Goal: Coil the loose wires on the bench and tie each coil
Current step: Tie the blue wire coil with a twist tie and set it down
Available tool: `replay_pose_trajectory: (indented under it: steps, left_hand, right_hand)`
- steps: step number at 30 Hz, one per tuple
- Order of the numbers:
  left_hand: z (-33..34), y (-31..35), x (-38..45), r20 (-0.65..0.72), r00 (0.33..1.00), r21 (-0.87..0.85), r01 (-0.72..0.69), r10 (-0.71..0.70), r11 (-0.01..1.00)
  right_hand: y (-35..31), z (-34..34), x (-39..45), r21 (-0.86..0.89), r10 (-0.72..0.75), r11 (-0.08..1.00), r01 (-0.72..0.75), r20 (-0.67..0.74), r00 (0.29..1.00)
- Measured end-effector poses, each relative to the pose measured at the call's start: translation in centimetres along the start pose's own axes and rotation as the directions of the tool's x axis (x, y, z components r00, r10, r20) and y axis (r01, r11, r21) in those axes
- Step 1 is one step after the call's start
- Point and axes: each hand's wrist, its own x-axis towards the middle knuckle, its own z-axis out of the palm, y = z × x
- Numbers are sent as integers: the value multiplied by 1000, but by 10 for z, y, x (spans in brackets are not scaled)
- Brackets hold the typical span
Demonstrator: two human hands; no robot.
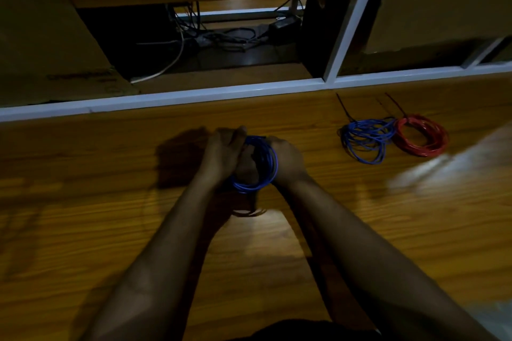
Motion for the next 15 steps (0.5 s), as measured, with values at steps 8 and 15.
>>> replay_pose_trajectory:
  steps: [8,15]
  left_hand:
    - [50,27,-18,79,995,-147,71,-60,987]
    - [126,74,-62,365,926,-315,31,91,948]
  right_hand:
    - [47,-38,-43,454,312,865,-212,-157,937]
    - [101,-97,-137,579,561,765,-282,-383,734]
